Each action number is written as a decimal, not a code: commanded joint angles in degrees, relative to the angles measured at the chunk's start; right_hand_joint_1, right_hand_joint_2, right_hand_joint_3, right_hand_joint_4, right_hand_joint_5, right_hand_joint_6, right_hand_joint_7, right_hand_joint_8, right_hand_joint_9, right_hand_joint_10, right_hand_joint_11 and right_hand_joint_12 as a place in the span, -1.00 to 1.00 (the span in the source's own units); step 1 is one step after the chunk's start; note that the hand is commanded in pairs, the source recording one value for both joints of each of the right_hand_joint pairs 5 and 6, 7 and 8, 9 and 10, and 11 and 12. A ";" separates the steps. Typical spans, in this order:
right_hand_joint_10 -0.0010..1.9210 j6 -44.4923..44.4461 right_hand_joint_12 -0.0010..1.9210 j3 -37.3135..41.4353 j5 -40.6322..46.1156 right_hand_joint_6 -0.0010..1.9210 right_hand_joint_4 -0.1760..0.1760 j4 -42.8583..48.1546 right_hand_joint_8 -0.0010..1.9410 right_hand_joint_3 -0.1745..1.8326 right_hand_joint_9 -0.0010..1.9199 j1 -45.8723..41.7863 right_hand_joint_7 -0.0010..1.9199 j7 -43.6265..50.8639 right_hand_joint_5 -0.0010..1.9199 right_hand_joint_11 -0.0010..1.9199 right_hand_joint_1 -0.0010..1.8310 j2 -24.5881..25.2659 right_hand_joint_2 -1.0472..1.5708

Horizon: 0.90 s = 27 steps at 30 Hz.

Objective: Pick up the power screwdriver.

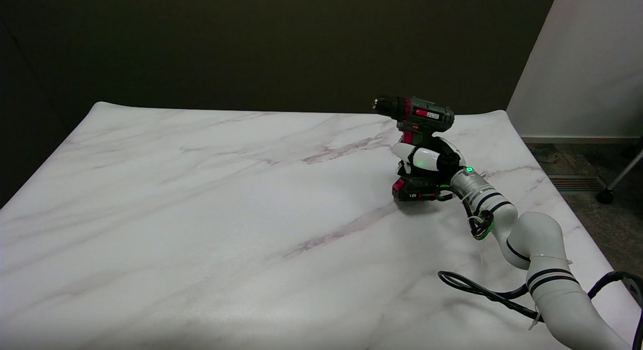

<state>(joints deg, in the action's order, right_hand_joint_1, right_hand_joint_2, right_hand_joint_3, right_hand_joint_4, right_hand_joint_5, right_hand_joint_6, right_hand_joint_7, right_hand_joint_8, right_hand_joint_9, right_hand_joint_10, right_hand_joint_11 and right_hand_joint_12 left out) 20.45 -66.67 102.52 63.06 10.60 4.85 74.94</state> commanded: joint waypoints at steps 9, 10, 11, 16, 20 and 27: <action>1.00 -0.27 1.00 -0.19 0.34 0.86 0.29 0.07 0.98 -0.31 1.00 -0.19 1.00 0.00 0.86 1.00 0.30 0.23 0.65; 1.00 -0.27 1.00 -0.19 0.34 0.89 0.27 0.07 0.98 -0.25 1.00 -0.19 1.00 0.00 0.89 1.00 0.29 0.23 0.58; 1.00 -0.26 1.00 -0.18 0.34 0.92 0.26 0.07 0.98 -0.18 1.00 -0.19 1.00 0.00 0.93 1.00 0.28 0.31 0.47; 1.00 -0.27 1.00 -0.10 1.23 1.00 1.00 0.06 0.98 -0.34 1.00 -0.27 1.00 -0.08 1.00 1.00 0.22 0.47 -0.13; 1.00 -0.27 1.00 -0.19 2.18 1.00 1.00 -0.01 0.98 -0.40 1.00 -0.35 1.00 -0.08 1.00 1.00 0.19 0.47 -0.21; 1.00 -0.27 1.00 0.37 2.66 1.00 1.00 0.63 0.98 -0.44 1.00 -0.34 1.00 -0.08 1.00 1.00 0.15 0.47 -0.31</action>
<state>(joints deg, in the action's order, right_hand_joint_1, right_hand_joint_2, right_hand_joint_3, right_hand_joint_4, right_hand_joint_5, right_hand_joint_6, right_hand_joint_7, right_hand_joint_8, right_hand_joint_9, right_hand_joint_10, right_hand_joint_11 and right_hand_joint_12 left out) 20.19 -66.80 103.71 63.06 10.32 4.84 75.26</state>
